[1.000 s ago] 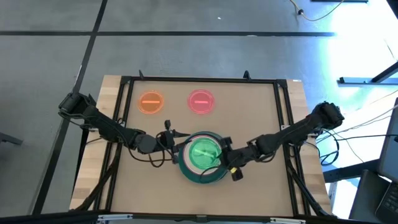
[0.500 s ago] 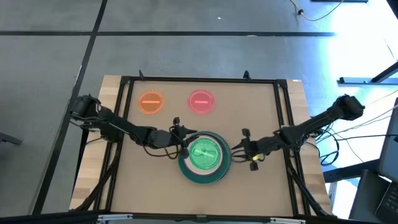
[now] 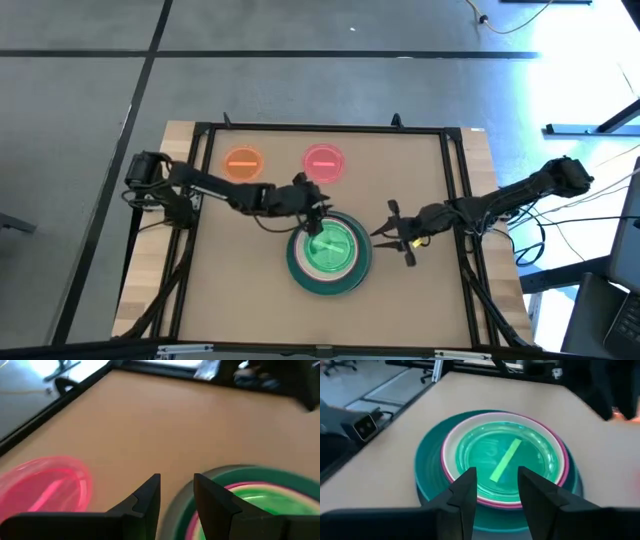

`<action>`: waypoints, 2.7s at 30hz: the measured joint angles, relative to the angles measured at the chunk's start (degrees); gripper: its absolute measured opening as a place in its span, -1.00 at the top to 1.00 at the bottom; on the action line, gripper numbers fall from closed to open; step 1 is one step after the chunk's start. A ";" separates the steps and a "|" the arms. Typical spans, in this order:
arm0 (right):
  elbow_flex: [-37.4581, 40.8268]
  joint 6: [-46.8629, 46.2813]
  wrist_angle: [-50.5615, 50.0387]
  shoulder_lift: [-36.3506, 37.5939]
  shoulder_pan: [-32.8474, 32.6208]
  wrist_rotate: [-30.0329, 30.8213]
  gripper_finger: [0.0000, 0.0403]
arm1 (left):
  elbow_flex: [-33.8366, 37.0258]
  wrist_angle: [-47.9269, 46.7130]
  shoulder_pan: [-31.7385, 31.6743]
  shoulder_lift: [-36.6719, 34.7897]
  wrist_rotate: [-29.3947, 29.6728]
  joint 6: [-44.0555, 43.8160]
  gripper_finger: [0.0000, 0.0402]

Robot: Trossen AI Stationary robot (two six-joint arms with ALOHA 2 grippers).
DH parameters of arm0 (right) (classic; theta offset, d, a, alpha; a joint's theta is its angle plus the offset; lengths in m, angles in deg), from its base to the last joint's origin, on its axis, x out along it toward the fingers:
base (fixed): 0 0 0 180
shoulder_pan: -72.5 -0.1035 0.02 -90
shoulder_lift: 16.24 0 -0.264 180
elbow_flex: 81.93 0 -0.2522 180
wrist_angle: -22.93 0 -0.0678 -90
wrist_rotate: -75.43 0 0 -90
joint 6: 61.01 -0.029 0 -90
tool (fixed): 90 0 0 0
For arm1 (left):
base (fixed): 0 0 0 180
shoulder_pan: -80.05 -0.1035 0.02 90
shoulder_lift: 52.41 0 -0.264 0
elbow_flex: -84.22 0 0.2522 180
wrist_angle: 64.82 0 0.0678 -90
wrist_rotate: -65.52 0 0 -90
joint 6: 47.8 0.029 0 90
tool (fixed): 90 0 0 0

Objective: Stack plastic plates
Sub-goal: Stack the transparent pink plate on top of the light green plate

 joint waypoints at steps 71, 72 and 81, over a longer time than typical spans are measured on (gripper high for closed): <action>0.00 -16.67 -4.29 -3.45 -0.22 10.09 0.34 | 0.58 1.84 -16.14 7.99 -16.07 27.92 0.99; 0.00 -16.71 -4.47 -3.45 -0.22 9.78 0.34 | 0.58 1.25 -14.95 6.87 -16.06 27.29 0.99; -0.02 -18.40 -2.14 -3.37 -0.22 9.30 0.34 | 0.52 -1.39 -2.75 0.16 -15.43 17.73 0.99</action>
